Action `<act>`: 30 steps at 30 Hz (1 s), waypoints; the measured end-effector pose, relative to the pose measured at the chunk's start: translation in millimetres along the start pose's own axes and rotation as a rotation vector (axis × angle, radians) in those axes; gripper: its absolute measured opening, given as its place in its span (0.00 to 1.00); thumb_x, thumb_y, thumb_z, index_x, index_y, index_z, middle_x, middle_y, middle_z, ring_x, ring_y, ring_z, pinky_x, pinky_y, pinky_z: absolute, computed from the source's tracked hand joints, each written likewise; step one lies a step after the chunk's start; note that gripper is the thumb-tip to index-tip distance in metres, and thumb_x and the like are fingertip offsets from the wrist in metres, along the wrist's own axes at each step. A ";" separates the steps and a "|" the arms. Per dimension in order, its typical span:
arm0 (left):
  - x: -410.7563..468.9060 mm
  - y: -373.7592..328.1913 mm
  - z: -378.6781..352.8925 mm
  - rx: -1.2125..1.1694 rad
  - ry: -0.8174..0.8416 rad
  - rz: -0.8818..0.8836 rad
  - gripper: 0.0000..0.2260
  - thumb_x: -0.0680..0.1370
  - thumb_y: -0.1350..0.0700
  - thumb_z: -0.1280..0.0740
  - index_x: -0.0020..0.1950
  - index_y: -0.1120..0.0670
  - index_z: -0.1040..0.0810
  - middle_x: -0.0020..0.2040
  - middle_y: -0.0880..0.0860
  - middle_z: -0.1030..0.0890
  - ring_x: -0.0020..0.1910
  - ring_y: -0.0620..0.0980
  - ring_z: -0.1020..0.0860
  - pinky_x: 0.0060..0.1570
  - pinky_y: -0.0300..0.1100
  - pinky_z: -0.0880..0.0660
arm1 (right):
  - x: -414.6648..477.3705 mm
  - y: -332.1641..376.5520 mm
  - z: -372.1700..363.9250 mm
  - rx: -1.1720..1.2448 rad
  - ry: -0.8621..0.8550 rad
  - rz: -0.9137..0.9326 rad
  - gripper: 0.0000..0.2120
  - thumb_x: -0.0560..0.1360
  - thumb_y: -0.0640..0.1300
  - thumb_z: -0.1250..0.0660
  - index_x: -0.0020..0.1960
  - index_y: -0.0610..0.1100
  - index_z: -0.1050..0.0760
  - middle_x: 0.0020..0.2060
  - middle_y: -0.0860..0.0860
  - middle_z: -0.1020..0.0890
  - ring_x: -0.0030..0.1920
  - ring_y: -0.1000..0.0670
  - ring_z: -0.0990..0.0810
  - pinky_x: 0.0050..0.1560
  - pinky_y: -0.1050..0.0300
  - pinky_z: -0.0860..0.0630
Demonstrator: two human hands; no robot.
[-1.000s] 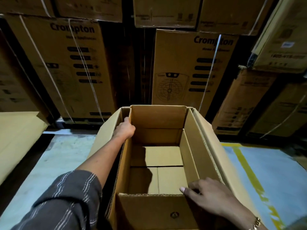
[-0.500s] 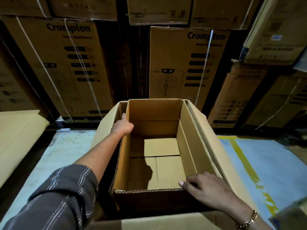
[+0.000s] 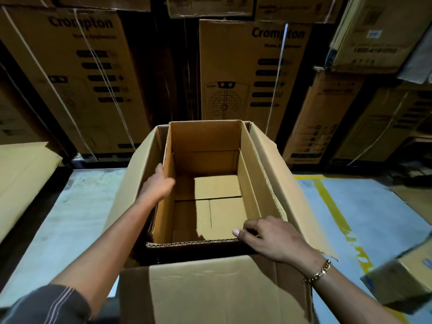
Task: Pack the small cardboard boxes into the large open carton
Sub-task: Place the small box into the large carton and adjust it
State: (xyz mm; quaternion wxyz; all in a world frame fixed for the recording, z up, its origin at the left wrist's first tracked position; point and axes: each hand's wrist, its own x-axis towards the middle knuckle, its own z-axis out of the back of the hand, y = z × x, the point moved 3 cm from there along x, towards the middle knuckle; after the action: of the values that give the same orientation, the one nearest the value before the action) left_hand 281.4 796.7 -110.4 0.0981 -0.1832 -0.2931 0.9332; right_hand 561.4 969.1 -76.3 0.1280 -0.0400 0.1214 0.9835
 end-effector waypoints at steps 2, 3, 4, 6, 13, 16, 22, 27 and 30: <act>-18.9 10.2 -5.5 -0.033 0.003 -0.007 0.36 0.81 0.52 0.37 0.83 0.44 0.55 0.82 0.57 0.40 0.75 0.63 0.32 0.71 0.55 0.31 | -0.7 0.9 0.4 -0.002 0.000 0.006 0.29 0.80 0.70 0.49 0.49 0.48 0.23 0.33 0.52 0.25 0.38 0.47 0.26 0.30 0.54 0.37; -28.5 14.8 -7.5 -0.046 0.010 -0.011 0.36 0.82 0.52 0.37 0.84 0.44 0.55 0.82 0.56 0.40 0.76 0.63 0.34 0.71 0.54 0.33 | -1.2 1.5 1.0 0.000 0.002 0.010 0.29 0.80 0.70 0.49 0.49 0.48 0.23 0.33 0.52 0.25 0.38 0.47 0.26 0.30 0.54 0.37; -36.6 20.1 -9.7 -0.066 0.023 -0.012 0.36 0.82 0.52 0.36 0.84 0.44 0.55 0.82 0.56 0.41 0.76 0.62 0.34 0.71 0.54 0.34 | -1.6 1.7 0.8 0.005 0.003 0.014 0.28 0.80 0.69 0.49 0.49 0.48 0.22 0.33 0.52 0.25 0.38 0.47 0.26 0.30 0.54 0.36; -50.7 31.8 -14.2 -0.108 0.048 -0.018 0.37 0.82 0.52 0.35 0.84 0.45 0.54 0.82 0.56 0.41 0.76 0.62 0.35 0.70 0.53 0.34 | -1.9 1.4 -1.4 0.015 -0.002 0.017 0.28 0.80 0.69 0.48 0.49 0.47 0.22 0.33 0.51 0.25 0.38 0.47 0.26 0.31 0.53 0.36; -85.0 55.5 -20.7 -0.186 0.090 -0.012 0.36 0.82 0.52 0.34 0.83 0.43 0.51 0.79 0.56 0.34 0.72 0.61 0.29 0.68 0.53 0.30 | -3.9 1.3 -8.3 0.022 -0.060 0.023 0.22 0.78 0.68 0.43 0.52 0.52 0.21 0.46 0.55 0.17 0.49 0.49 0.21 0.40 0.54 0.30; -89.4 57.1 -17.2 -0.159 0.072 -0.020 0.34 0.82 0.50 0.35 0.83 0.43 0.49 0.77 0.57 0.31 0.70 0.61 0.27 0.68 0.57 0.28 | -2.0 -6.1 -3.6 -0.079 -0.344 0.038 0.19 0.77 0.64 0.43 0.56 0.54 0.22 0.57 0.56 0.19 0.57 0.51 0.25 0.51 0.55 0.28; -93.4 51.6 -10.9 -0.049 0.047 -0.040 0.28 0.83 0.47 0.38 0.81 0.46 0.43 0.75 0.57 0.28 0.67 0.60 0.24 0.65 0.56 0.25 | 12.7 -34.9 2.5 0.161 -0.160 -0.265 0.34 0.80 0.58 0.37 0.81 0.52 0.47 0.79 0.50 0.36 0.73 0.43 0.29 0.65 0.46 0.26; -92.7 47.1 -7.6 0.022 0.020 -0.049 0.23 0.84 0.48 0.40 0.79 0.48 0.37 0.71 0.58 0.25 0.63 0.60 0.22 0.62 0.54 0.24 | 17.5 -41.9 9.4 0.127 -0.179 -0.330 0.25 0.80 0.51 0.39 0.76 0.52 0.37 0.58 0.42 0.17 0.55 0.37 0.19 0.50 0.47 0.22; -92.0 47.4 -7.5 0.032 0.005 -0.056 0.23 0.83 0.49 0.39 0.79 0.47 0.37 0.70 0.58 0.23 0.62 0.60 0.22 0.61 0.52 0.24 | 17.3 -49.9 10.5 0.133 -0.196 -0.377 0.22 0.79 0.51 0.39 0.73 0.52 0.32 0.57 0.39 0.17 0.56 0.35 0.19 0.52 0.46 0.22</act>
State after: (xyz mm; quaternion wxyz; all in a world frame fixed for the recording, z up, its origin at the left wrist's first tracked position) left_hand 364.9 735.4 -117.6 0.1278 -0.1755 -0.2830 0.9342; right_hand 557.3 1022.7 -79.4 0.3234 0.0422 0.1632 0.9311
